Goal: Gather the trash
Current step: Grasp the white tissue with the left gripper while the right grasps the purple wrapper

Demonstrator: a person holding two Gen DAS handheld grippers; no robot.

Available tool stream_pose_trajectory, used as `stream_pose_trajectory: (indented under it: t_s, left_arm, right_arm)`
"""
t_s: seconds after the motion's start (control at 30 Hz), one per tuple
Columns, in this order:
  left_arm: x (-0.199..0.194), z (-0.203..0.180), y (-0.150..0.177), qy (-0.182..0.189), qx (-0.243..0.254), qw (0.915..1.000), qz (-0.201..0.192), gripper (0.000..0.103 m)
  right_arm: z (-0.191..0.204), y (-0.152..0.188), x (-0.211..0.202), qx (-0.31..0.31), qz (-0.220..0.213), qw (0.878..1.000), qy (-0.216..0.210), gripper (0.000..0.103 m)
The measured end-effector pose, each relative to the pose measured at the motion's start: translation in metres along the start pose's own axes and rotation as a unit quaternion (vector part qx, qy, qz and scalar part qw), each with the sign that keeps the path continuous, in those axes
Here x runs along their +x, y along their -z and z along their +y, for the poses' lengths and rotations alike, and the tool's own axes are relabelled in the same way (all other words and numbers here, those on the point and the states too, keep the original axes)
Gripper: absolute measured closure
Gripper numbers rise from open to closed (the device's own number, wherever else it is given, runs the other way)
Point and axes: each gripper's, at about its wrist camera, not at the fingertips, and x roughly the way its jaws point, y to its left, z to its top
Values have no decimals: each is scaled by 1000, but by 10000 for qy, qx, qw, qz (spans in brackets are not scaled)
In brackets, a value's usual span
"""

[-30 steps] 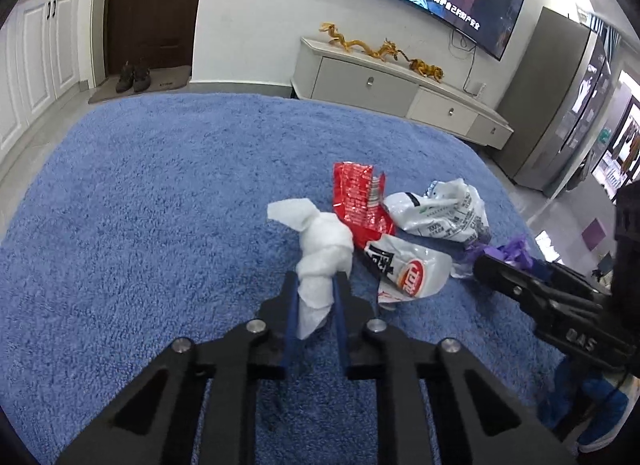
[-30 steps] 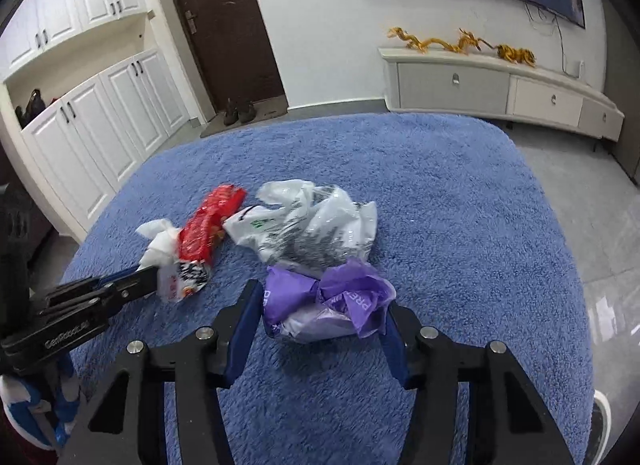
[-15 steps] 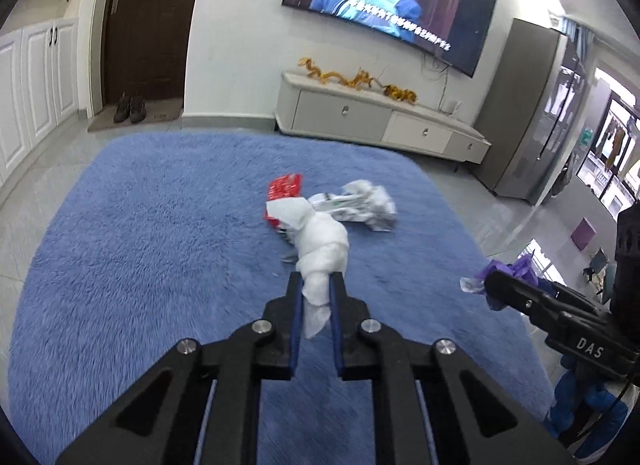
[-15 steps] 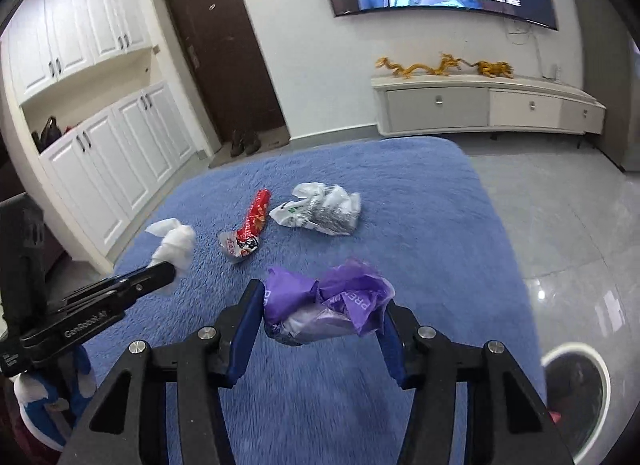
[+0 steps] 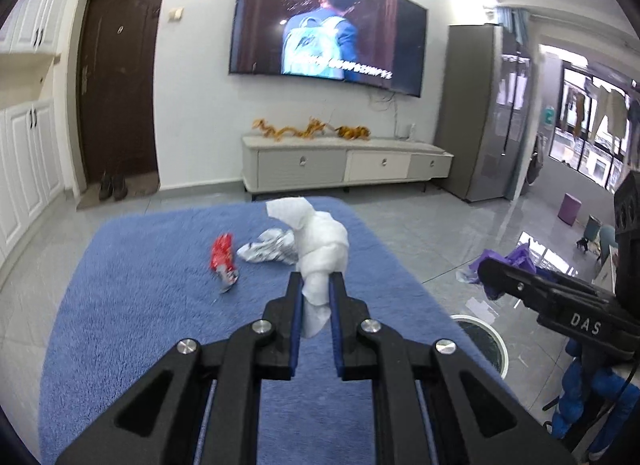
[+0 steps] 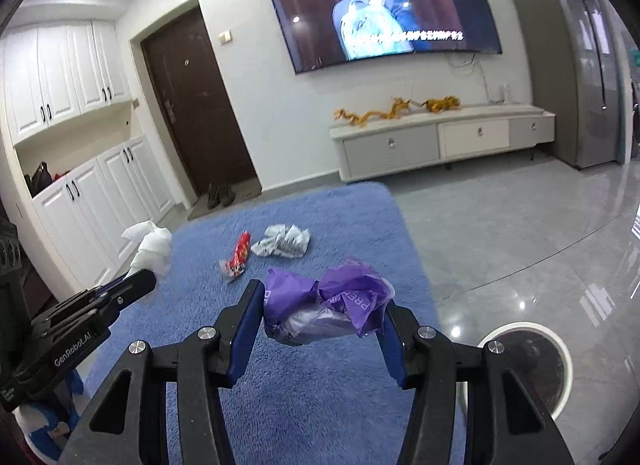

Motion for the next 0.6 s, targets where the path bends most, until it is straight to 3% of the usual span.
stream_pose_trajectory:
  t_s: [0.3,0.6]
  left_arm:
    - [-21,-54,-8,121,523,9984,-189,91]
    - [4,-106,-16,396,960,9946,26,91]
  right_arm:
    - [-26,0,-35,263,-360,9989,152,52]
    - [-70,-1,-47,544,-522,9949,673,52]
